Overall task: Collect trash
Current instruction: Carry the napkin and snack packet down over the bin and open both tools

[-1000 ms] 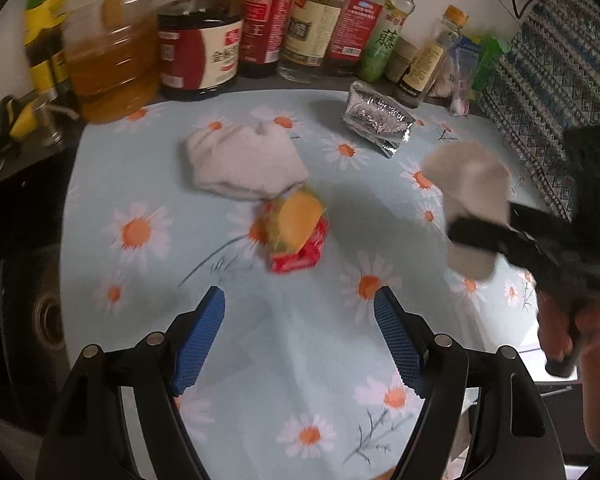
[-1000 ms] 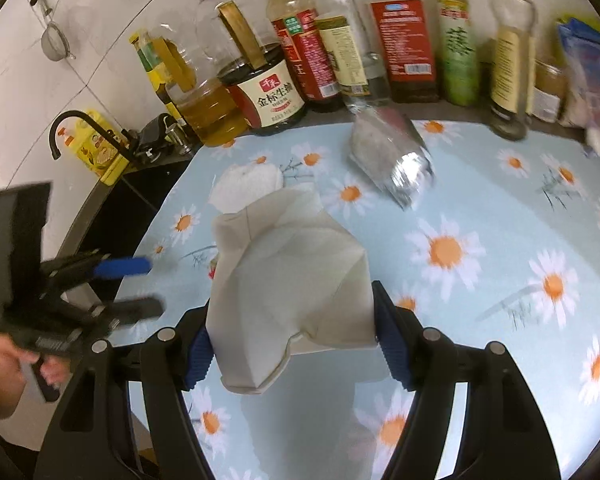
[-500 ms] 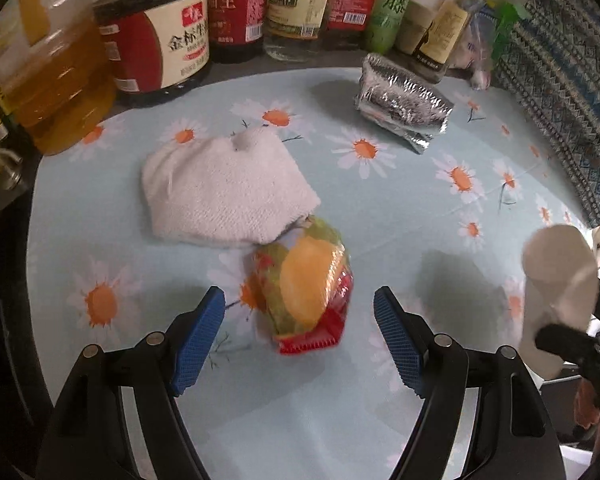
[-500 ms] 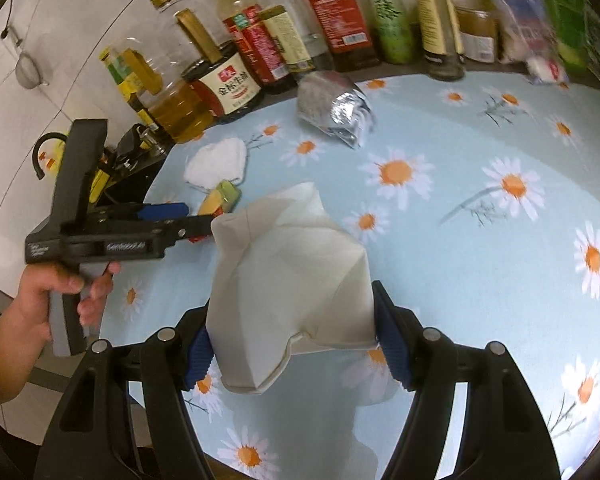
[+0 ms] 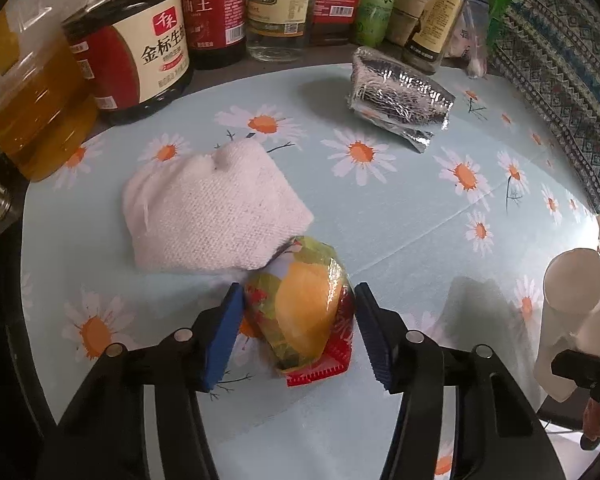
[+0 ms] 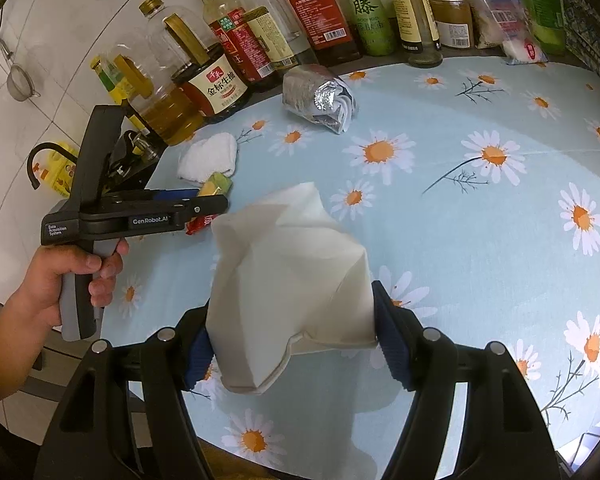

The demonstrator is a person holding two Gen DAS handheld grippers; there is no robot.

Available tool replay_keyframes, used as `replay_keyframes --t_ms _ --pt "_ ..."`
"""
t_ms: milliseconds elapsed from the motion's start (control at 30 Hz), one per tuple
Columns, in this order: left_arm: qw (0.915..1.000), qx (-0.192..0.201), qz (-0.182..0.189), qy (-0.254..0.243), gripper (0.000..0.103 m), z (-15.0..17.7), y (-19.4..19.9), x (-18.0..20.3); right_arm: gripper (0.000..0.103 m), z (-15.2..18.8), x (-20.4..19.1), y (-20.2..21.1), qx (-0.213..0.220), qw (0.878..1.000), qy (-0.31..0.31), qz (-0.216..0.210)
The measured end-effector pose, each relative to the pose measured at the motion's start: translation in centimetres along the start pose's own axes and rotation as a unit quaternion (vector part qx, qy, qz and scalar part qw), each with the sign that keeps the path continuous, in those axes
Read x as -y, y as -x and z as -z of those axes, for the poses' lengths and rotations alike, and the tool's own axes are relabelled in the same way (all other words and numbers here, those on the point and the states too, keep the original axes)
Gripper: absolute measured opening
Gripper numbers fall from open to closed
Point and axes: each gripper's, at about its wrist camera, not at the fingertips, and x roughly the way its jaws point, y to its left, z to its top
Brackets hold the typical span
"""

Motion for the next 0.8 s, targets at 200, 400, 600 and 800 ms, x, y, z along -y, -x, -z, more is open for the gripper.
replay_keyframes --t_ms 200,400,600,800 --pt "1.0000 0.003 0.002 0.004 0.054 0.5 0.5 -0.3 0.069 0.2 -0.1 0.0 -0.001 1.000 0.003 0.000" --pt "0.9998 0.012 0.000 0.014 0.054 1.5 1.8 -0.5 0.069 0.2 -0.6 0.0 -0.004 1.000 0.017 -0.006" --pt "0.9991 0.027 0.002 0.032 0.054 3.6 4.0 -0.1 0.069 0.4 -1.5 0.0 -0.008 0.999 0.041 -0.021" --pt "0.9979 0.040 0.004 0.050 0.054 6.5 6.1 1.0 0.069 0.8 -2.5 0.0 -0.016 0.997 0.071 -0.036"
